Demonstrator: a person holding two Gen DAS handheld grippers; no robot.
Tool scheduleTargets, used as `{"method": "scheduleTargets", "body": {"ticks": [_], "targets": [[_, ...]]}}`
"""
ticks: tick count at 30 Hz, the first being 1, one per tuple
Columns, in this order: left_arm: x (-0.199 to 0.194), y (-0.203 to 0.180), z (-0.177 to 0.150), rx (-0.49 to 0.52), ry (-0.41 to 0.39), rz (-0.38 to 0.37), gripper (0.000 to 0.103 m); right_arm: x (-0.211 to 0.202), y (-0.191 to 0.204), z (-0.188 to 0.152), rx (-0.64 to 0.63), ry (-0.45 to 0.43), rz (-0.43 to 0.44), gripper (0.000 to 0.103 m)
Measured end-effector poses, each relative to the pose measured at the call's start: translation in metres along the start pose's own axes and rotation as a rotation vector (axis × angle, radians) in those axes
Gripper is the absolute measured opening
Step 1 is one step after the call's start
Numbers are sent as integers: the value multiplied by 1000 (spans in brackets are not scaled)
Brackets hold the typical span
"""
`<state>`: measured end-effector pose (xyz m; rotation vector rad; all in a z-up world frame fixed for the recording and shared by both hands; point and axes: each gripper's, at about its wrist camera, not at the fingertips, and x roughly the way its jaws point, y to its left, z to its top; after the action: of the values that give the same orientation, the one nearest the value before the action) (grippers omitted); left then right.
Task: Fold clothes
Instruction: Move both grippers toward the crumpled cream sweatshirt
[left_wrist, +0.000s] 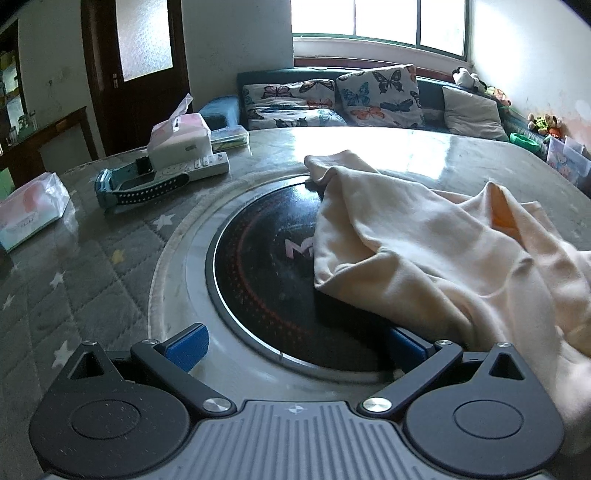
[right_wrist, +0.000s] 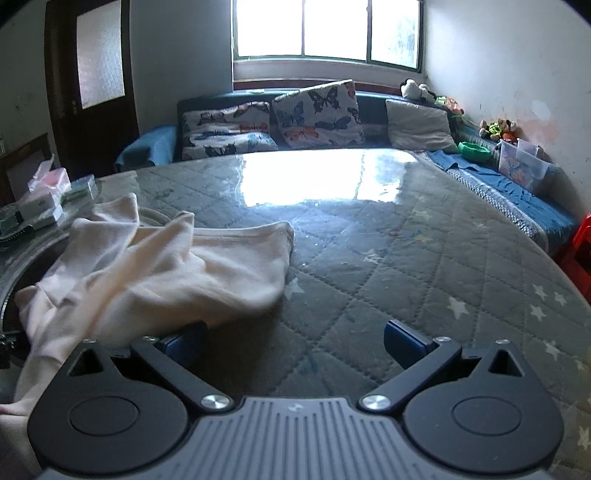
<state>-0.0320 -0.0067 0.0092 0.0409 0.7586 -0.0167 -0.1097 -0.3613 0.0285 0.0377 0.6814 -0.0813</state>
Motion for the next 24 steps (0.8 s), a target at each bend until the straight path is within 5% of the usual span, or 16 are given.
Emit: {"method": "scheduleTargets", "body": {"ticks": [24], "targets": [[-54,-23,-19,55,13,-47,103,-59,30,-20,-39,-34,148,93]]}}
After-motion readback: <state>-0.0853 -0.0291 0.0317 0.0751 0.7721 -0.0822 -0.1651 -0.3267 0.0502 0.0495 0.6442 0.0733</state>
